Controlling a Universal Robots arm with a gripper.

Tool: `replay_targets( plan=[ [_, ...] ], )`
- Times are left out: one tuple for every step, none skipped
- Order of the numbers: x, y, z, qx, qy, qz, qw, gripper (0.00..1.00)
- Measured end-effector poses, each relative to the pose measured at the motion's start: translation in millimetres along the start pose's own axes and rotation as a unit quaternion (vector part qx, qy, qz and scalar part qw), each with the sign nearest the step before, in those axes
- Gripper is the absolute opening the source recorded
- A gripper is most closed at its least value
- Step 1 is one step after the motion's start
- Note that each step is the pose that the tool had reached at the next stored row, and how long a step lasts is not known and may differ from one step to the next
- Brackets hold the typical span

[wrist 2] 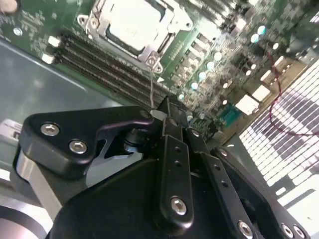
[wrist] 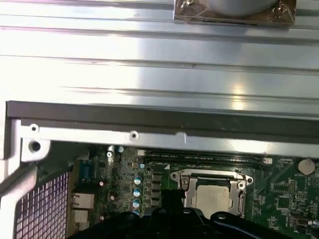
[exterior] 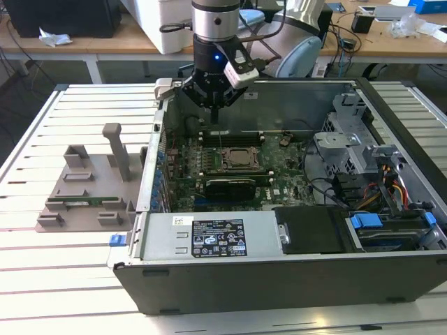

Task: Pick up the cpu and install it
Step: 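Install the first cpu locking lever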

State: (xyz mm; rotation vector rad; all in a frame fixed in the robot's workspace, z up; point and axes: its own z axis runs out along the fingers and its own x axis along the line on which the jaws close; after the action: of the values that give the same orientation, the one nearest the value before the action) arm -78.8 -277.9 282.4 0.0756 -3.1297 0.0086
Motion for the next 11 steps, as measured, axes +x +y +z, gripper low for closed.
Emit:
replay_targets(
  plan=[
    [0.9, 1.5, 2.9, 0.0001, 0.0, 0.0, 1.0, 0.11],
    [0.9, 1.9, 6.2, 0.0002, 0.0, 0.0, 1.0, 0.11],
    [0.8, 2.1, 9.8, 0.0002, 0.0, 0.0, 1.0, 0.11],
    [0.8, 2.1, 12.1, 0.0002, 0.0, 0.0, 1.0, 0.11],
    [0.7, 2.2, 13.8, 0.0001, 0.0, 0.0, 1.0, 0.11],
    [-1.1, 2.5, 15.4, 0.0003, 0.0002, 0.0, 1.0, 0.11],
    [-3.1, 2.7, 16.4, 0.0002, 0.0005, 0.0, 1.0, 0.11],
    [-7.3, 2.9, 18.1, 0.0001, 0.0011, 0.0, 1.0, 0.11],
    [-12.9, 2.8, 19.2, 0.0, 0.0021, 0.0, 1.0, 0.11],
    [-17.7, 2.7, 19.8, 0.0, 0.003, 0.0, 1.0, 0.11],
    [-23.1, 2.5, 20.4, -0.0001, 0.0042, 0.0, 1.0, 0.11]
  ],
)
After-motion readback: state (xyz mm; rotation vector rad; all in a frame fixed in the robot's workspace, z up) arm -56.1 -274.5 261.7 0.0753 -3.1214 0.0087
